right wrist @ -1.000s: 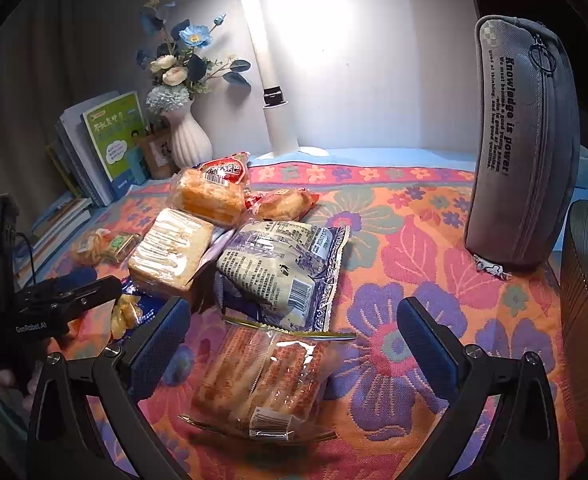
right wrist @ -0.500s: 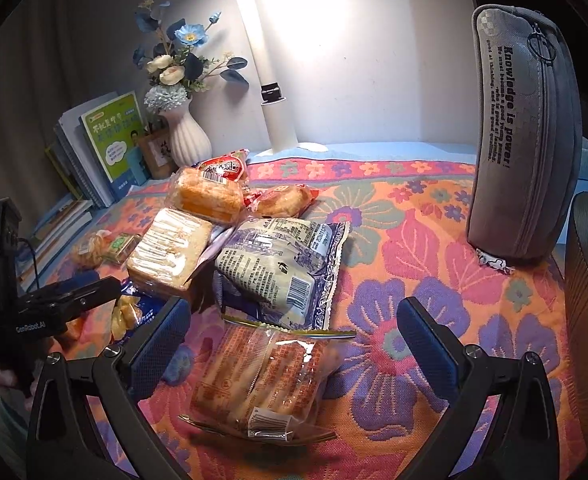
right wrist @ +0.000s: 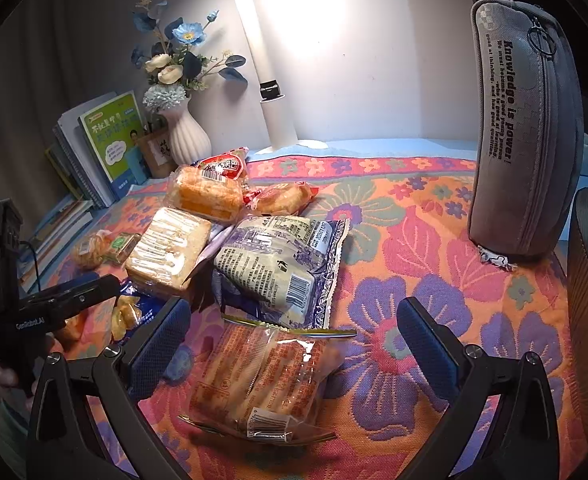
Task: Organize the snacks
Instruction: 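Move the right gripper toward the wrapped sausage-bread pack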
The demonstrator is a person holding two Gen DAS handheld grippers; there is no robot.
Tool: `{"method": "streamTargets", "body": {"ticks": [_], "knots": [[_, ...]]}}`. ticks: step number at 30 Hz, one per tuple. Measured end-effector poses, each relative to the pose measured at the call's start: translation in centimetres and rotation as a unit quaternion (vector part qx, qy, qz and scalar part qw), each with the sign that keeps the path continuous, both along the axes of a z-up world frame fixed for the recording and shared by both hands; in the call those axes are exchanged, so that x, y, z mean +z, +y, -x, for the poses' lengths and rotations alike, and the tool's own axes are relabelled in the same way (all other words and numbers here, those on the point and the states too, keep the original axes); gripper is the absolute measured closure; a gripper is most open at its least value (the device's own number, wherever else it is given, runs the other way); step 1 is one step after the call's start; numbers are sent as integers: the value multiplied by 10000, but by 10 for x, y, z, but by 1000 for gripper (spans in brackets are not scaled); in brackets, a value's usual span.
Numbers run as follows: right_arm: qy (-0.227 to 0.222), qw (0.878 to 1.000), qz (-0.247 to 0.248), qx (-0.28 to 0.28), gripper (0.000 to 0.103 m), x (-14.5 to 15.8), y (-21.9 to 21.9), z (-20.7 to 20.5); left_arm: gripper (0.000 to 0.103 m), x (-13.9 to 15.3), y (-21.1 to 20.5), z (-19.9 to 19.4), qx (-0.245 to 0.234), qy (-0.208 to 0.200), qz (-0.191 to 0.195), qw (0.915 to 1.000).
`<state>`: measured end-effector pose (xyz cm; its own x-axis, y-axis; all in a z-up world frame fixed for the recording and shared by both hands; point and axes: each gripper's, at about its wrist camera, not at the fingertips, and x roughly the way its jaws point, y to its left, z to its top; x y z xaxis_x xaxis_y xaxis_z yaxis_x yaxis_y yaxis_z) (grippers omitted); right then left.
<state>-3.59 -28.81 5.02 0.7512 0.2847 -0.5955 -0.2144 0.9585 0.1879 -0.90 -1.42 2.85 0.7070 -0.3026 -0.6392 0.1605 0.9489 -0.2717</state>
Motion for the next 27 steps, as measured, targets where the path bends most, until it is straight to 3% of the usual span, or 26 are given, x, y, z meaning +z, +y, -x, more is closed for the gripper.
{"method": "streamTargets", "body": {"ticks": [20, 24, 27], "knots": [[40, 10000, -3, -14, 0, -2, -1, -2, 0, 0, 1, 0, -5, 0, 0, 10000], [42, 10000, -24, -15, 0, -2, -1, -3, 0, 1, 5, 2, 168, 0, -51, 9998], [55, 10000, -42, -3, 0, -3, -1, -2, 0, 8, 19, 15, 184, -155, 126, 9996]]}}
